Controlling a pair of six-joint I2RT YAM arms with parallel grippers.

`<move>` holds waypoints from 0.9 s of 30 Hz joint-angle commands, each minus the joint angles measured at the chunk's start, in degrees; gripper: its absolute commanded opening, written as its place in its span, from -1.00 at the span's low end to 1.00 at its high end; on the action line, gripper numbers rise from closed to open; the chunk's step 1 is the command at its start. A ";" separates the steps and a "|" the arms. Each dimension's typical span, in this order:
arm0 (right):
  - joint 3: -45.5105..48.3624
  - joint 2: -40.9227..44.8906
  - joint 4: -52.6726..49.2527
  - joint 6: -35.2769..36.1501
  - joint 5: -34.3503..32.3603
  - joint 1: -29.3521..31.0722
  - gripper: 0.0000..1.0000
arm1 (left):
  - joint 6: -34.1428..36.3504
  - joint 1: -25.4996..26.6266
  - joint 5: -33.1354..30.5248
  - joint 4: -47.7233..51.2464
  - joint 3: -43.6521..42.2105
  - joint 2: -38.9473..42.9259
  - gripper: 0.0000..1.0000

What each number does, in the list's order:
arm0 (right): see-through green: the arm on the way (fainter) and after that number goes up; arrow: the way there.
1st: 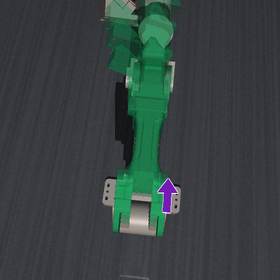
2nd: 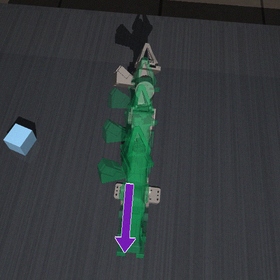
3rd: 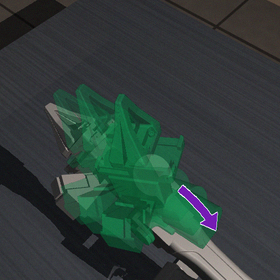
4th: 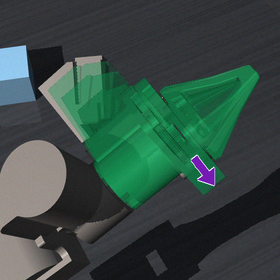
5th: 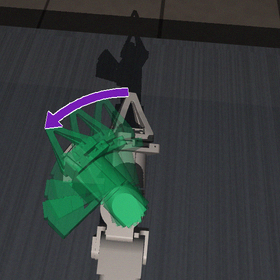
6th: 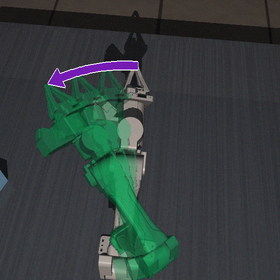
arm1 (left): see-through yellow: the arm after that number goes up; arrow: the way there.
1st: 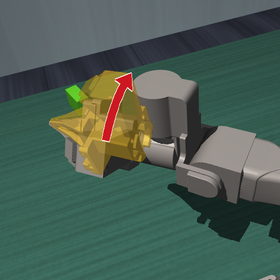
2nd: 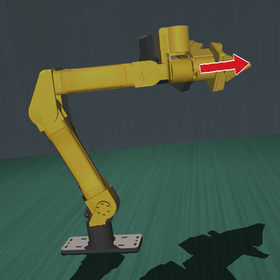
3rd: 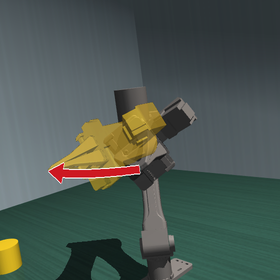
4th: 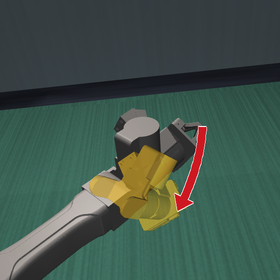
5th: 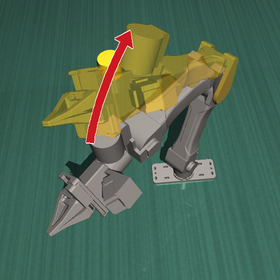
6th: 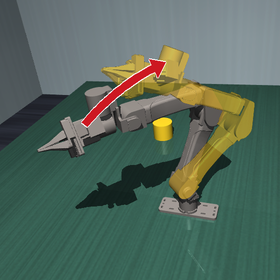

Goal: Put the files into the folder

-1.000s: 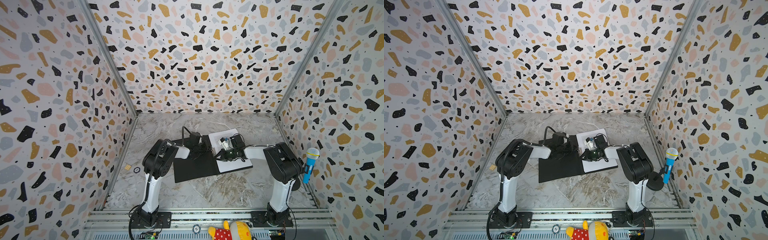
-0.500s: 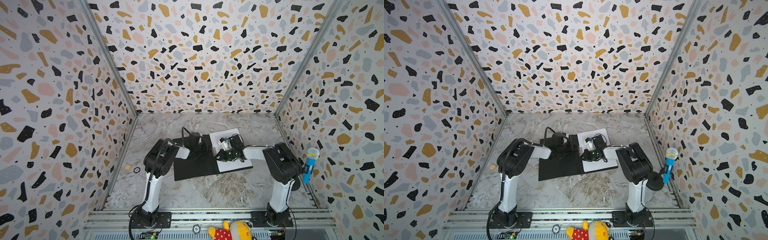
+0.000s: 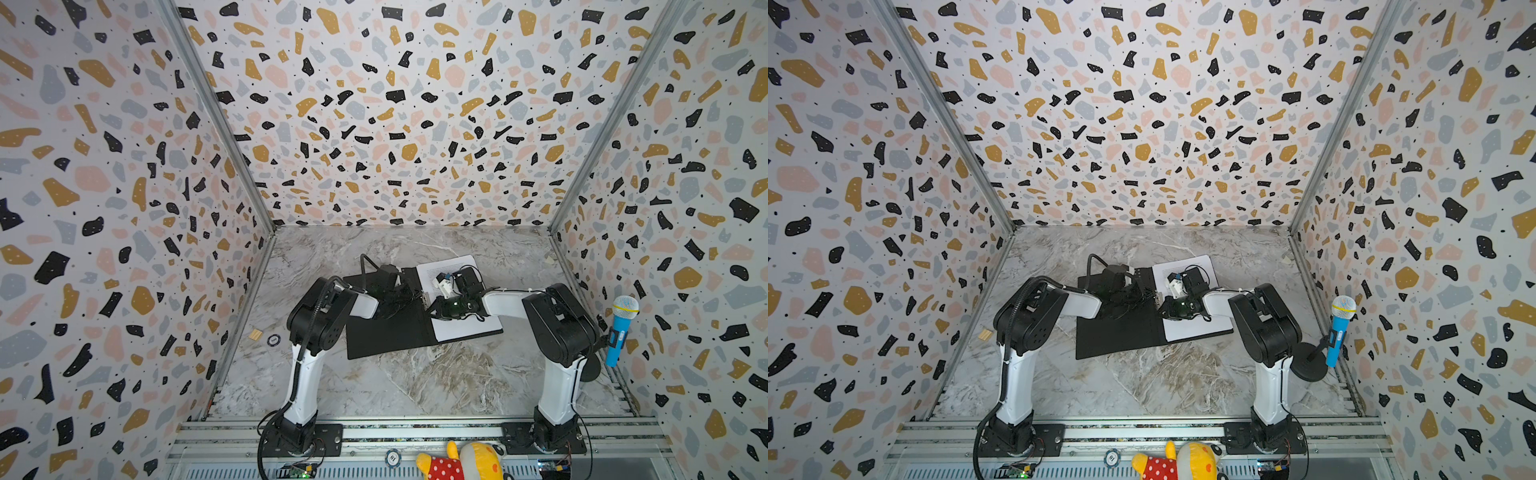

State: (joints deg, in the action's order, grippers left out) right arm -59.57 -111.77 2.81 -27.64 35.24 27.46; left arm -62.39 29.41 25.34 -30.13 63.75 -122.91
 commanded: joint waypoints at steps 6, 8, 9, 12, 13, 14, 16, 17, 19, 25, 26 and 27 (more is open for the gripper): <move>1.80 -0.72 -7.14 -1.80 -5.10 0.67 -0.65 | 0.25 0.74 1.11 -0.78 -1.12 -0.07 -0.84; 1.82 -0.36 -7.21 -2.16 -4.87 0.42 -0.62 | 0.25 0.80 1.13 -0.81 -1.09 -0.05 -0.83; 1.81 -0.07 -7.21 -2.39 -4.70 0.32 -0.60 | 0.25 0.74 1.18 -0.89 -1.05 0.00 -0.84; 1.89 0.97 -6.89 -3.22 -4.17 0.31 -0.46 | 0.41 0.76 1.20 -0.90 -1.02 -0.11 -0.84; 1.81 1.31 -6.81 -3.37 -3.92 0.31 -0.40 | 0.43 0.75 1.20 -0.89 -1.03 -0.13 -0.84; 1.61 1.62 -6.78 -3.52 -3.87 0.31 -0.36 | 0.43 0.75 1.20 -0.90 -1.01 -0.18 -0.83; 1.34 2.14 -6.94 -3.78 -3.70 0.31 -0.31 | 0.43 0.76 1.29 -0.92 -1.01 -0.18 -0.84; 1.17 2.45 -7.07 -3.95 -3.69 0.30 -0.28 | 0.49 0.74 1.38 -0.94 -1.06 -0.20 -0.84; 0.74 2.88 -7.24 -4.17 -3.60 0.31 -0.23 | 0.59 0.76 1.47 -0.98 -1.07 -0.16 -0.84; 0.00 4.00 -7.93 -4.88 -3.52 0.31 -0.15 | 0.60 0.74 1.66 -1.15 -1.06 -0.21 -0.84; 0.00 4.31 -7.84 -5.03 -3.52 0.31 -0.14 | 0.61 0.74 1.73 -1.20 -1.12 -0.21 -0.84; -0.01 4.60 -7.83 -5.15 -3.44 0.31 -0.14 | 0.61 0.78 1.73 -1.29 -1.14 -0.17 -0.84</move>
State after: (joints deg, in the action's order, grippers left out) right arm -59.53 -108.88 0.01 -32.14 34.46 27.77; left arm -62.35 29.54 25.45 -30.35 63.68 -122.91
